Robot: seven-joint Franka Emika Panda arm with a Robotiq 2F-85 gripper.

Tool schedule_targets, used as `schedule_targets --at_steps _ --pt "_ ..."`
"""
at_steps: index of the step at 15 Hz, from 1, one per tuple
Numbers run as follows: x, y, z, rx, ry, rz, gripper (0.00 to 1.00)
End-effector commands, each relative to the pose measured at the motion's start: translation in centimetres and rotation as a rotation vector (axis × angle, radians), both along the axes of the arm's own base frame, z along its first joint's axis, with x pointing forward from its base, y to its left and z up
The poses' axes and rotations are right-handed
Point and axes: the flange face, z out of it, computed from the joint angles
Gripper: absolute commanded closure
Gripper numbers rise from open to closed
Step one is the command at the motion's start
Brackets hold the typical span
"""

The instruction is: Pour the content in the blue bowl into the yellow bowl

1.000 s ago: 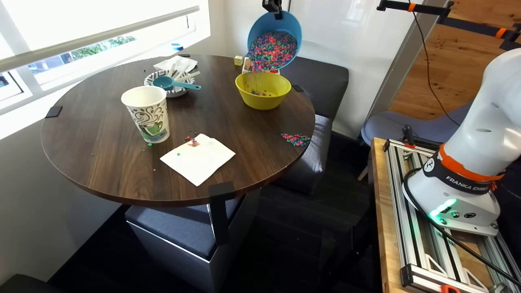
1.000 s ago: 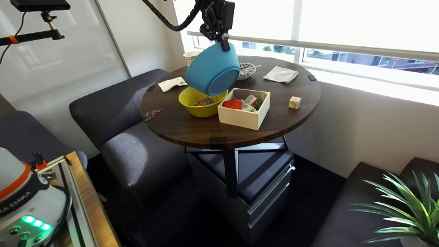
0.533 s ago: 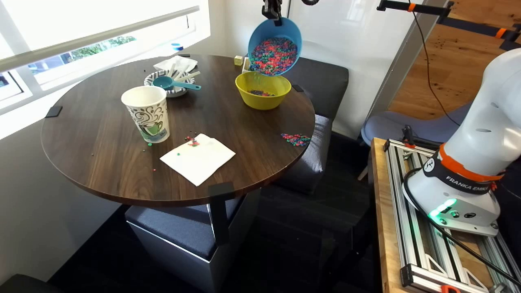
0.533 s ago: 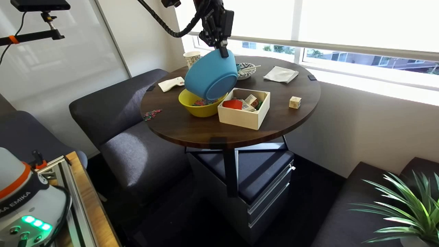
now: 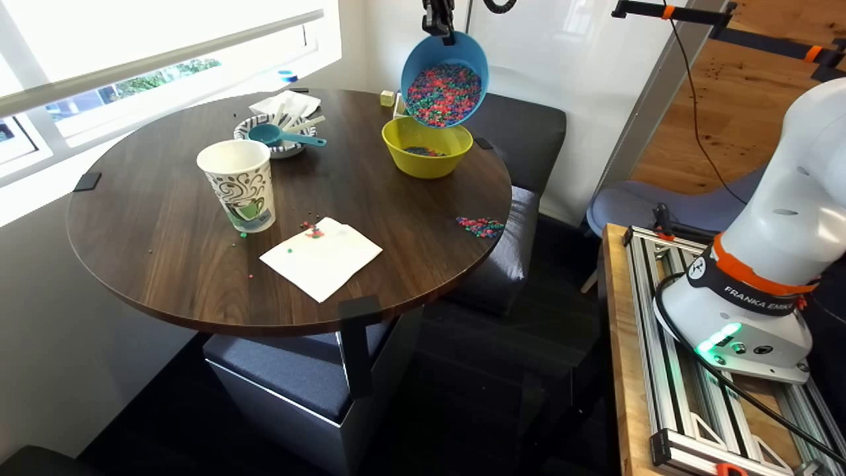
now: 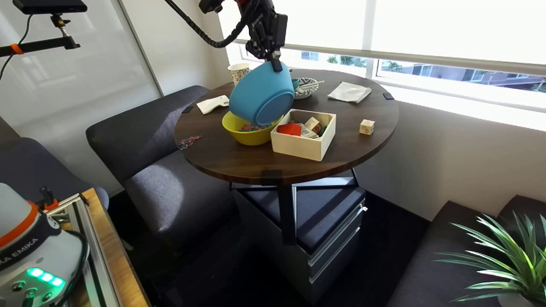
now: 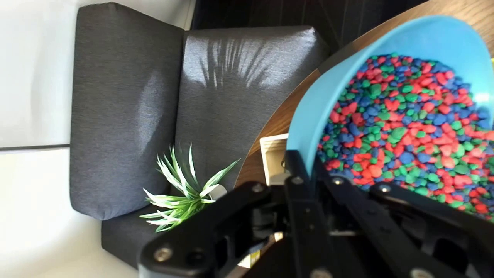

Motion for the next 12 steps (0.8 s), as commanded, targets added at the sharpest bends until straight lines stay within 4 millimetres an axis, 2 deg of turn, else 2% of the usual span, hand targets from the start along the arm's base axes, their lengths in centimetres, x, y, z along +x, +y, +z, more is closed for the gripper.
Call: schedule_targets --at_steps 1,12 --pt "-0.4 1.4 1.3 -0.095 -0.008 0.022 0.99" --pt "-0.3 4.8 1.5 -0.245 0.004 0.089 0.99"
